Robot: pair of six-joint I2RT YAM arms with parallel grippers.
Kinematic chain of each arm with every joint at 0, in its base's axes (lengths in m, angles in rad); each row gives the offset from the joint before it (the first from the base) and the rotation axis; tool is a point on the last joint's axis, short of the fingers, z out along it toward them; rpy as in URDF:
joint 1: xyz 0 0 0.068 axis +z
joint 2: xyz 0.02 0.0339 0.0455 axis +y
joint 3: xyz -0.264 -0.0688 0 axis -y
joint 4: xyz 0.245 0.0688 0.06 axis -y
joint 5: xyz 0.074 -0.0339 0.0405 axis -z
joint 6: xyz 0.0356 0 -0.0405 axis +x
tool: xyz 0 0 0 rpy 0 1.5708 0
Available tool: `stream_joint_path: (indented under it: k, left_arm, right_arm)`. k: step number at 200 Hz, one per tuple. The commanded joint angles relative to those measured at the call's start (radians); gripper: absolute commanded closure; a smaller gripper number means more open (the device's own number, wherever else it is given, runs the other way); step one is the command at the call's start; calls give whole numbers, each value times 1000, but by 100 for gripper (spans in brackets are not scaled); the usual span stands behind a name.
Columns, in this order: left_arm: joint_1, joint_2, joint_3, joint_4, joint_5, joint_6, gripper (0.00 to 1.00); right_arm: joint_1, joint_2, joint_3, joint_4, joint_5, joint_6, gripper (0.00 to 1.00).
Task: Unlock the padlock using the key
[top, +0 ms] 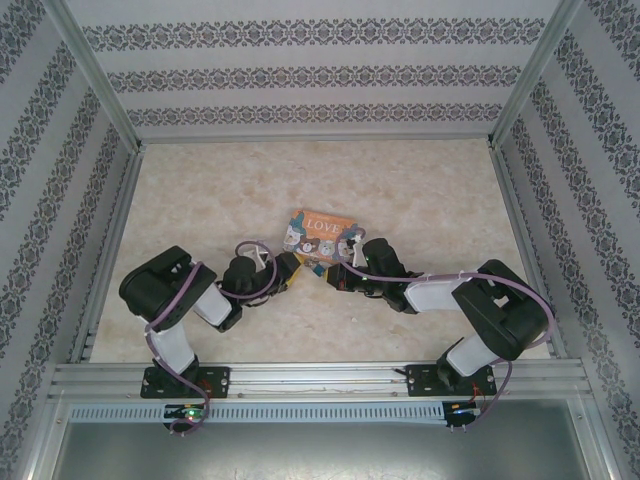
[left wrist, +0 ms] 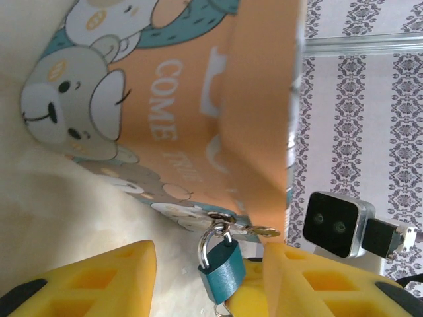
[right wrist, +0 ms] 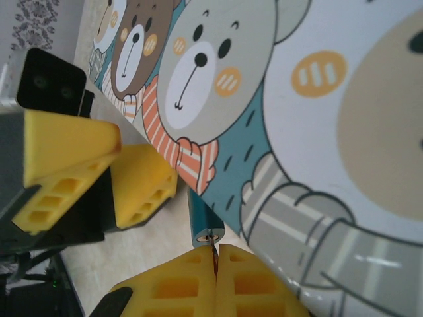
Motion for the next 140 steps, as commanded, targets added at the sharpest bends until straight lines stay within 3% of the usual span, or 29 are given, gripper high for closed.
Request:
stream_joint_path:
  k: [1,140]
  left_arm:
    - [-27,8,-14,122,-49,-33,54]
    - [-73,75,39,122,-51,-85,56]
  right_arm:
    - [10,-17,24,37,23,65,100]
    - [49,30,77,96,32,171,100]
